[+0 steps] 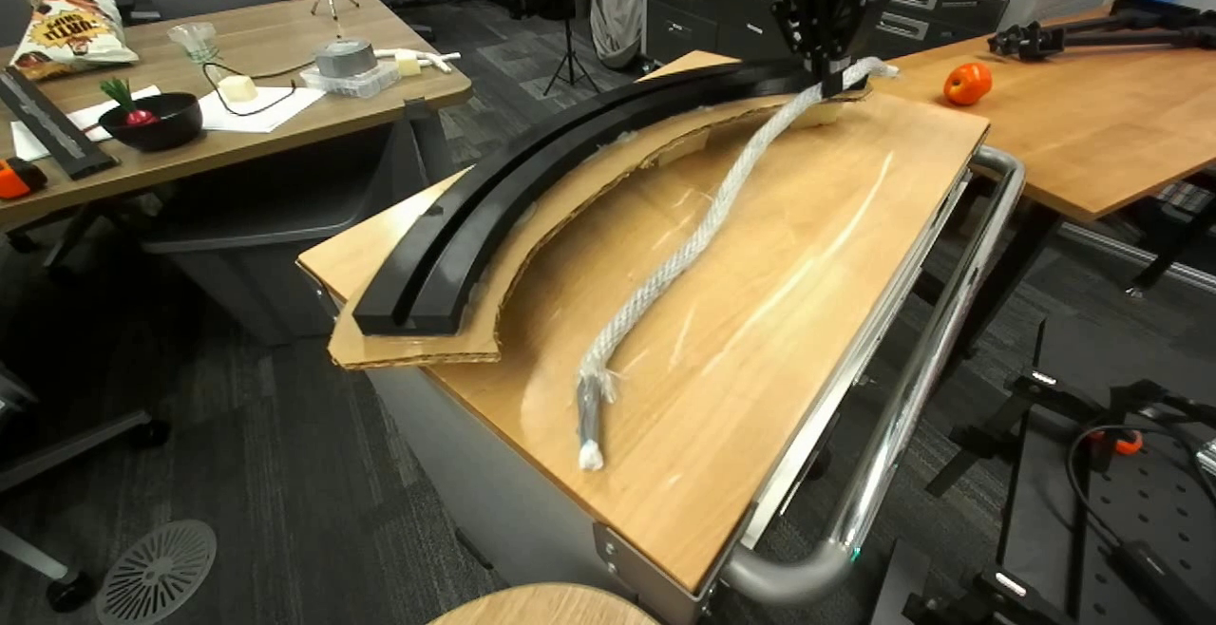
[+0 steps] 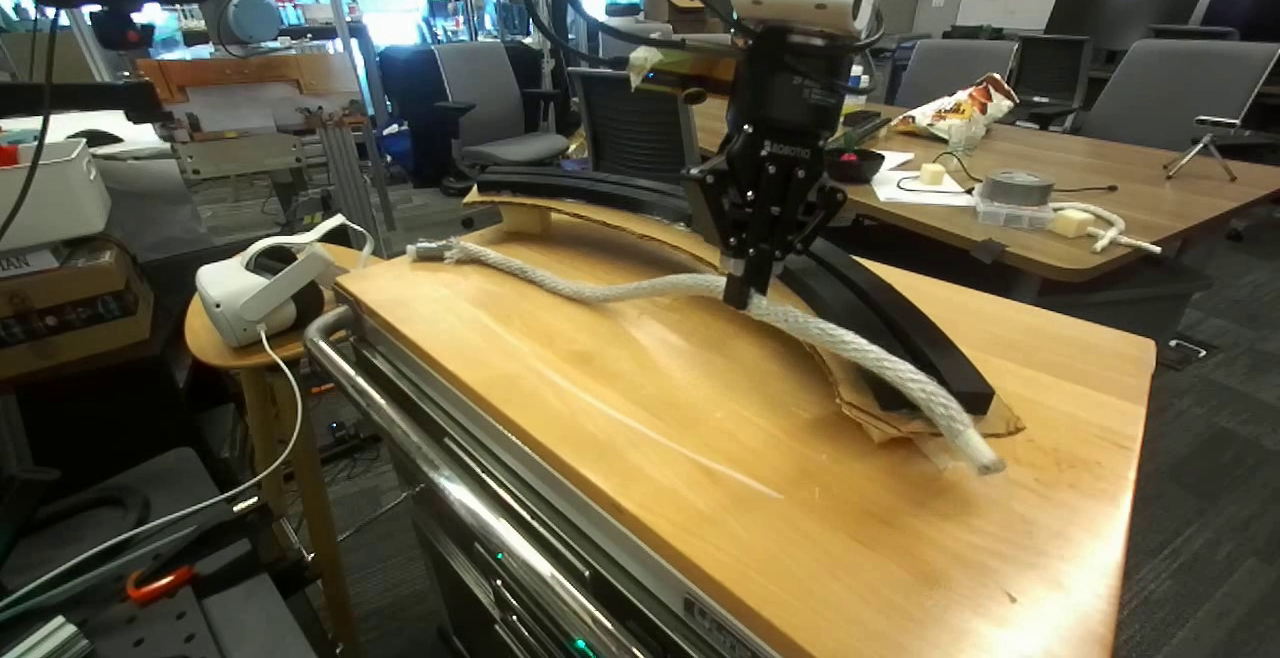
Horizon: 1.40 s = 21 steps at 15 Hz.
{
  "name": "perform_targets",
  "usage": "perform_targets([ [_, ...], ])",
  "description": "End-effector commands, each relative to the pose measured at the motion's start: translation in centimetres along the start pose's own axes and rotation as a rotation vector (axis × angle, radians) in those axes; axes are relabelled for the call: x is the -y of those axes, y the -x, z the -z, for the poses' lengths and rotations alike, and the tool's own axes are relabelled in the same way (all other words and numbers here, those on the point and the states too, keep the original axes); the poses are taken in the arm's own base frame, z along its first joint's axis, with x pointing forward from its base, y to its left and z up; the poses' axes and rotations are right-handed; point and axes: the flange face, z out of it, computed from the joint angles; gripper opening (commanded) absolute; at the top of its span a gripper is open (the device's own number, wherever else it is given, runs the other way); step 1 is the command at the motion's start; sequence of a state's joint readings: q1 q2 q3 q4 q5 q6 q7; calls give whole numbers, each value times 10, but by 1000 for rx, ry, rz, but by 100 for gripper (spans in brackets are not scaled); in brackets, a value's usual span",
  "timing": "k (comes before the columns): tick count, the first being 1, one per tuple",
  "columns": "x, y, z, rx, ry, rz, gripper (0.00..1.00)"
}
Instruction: Take the white rope off the black metallic rail
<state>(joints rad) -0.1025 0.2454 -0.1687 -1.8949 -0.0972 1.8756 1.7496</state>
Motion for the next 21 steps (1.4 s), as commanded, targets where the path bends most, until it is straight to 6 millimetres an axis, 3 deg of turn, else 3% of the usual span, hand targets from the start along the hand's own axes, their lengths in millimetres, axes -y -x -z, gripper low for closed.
perform_targets([
  [1,-15,21,0,44,55,39,6],
  [4,-11,29,-13,42,97,-17,5],
  [12,3,23,-52,8,143,-170,5],
  [13,3,22,-51,16,125,-175,36],
  [16,-6,13,-22,104,-15,-116,51],
  [21,-57,-33,53,52,-221,-2,91],
])
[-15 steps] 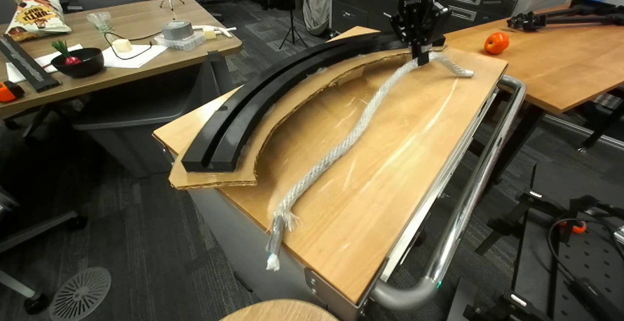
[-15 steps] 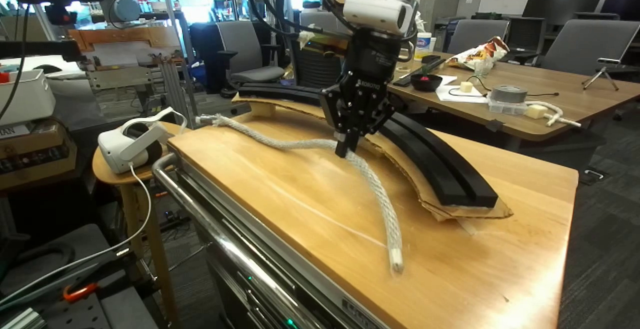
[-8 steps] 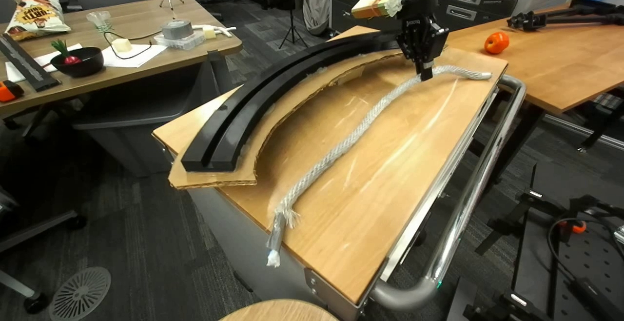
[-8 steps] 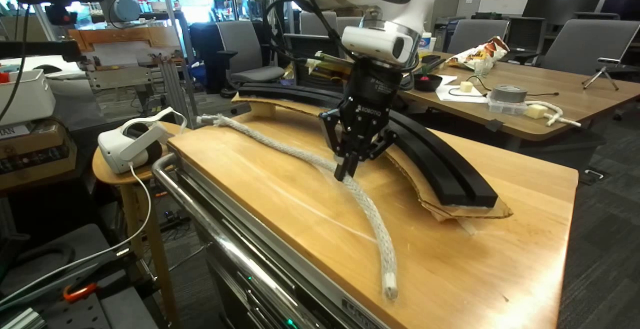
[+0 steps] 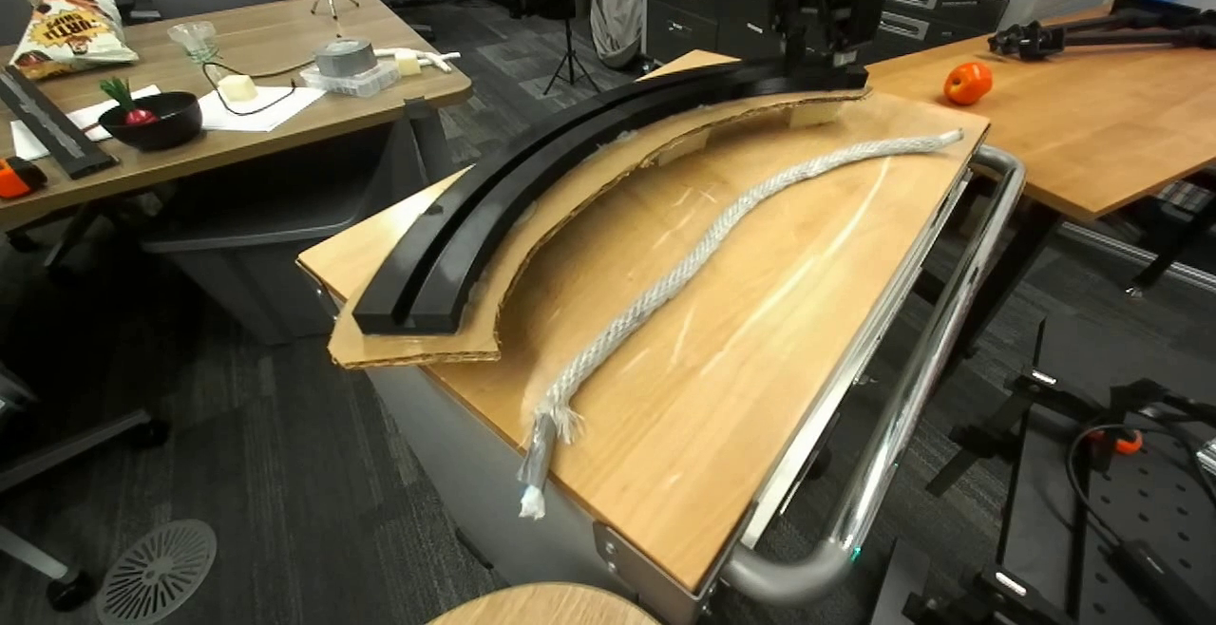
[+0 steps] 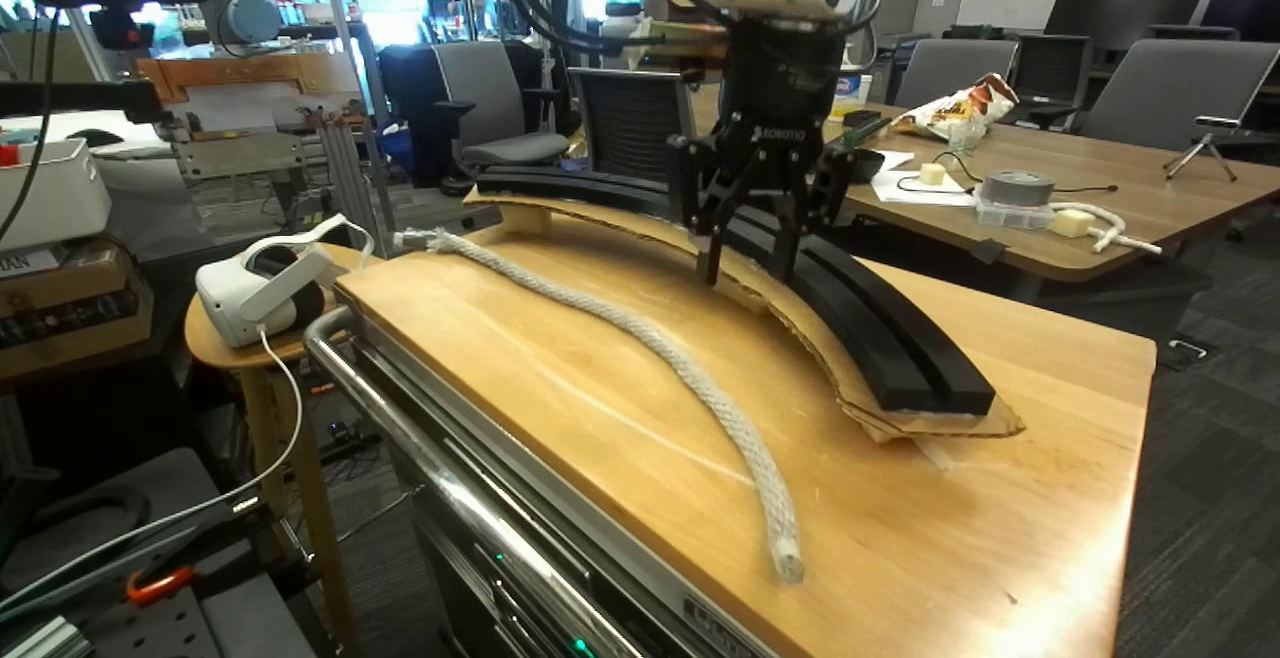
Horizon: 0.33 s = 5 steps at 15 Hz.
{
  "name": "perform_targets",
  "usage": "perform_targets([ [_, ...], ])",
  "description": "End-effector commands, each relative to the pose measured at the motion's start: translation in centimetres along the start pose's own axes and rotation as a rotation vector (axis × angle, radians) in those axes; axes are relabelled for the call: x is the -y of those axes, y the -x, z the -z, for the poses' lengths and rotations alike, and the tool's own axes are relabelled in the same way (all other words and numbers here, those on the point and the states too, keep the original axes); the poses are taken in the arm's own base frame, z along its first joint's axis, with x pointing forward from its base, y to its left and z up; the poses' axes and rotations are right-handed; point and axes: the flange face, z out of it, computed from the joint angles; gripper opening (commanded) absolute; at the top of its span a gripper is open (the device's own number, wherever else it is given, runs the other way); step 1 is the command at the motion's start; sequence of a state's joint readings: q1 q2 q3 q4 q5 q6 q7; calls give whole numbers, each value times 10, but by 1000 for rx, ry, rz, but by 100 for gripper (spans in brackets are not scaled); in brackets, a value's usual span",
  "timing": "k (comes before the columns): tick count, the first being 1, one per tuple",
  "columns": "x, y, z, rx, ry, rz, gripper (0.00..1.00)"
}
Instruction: Take the white rope off the black metallic rail
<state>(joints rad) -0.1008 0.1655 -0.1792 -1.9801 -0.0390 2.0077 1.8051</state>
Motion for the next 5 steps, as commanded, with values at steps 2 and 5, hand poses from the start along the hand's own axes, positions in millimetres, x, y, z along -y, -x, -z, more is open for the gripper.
perform_targets([
  [2,-60,-47,84,-67,-187,152,100],
  [5,-51,-47,91,-62,-178,133,100],
])
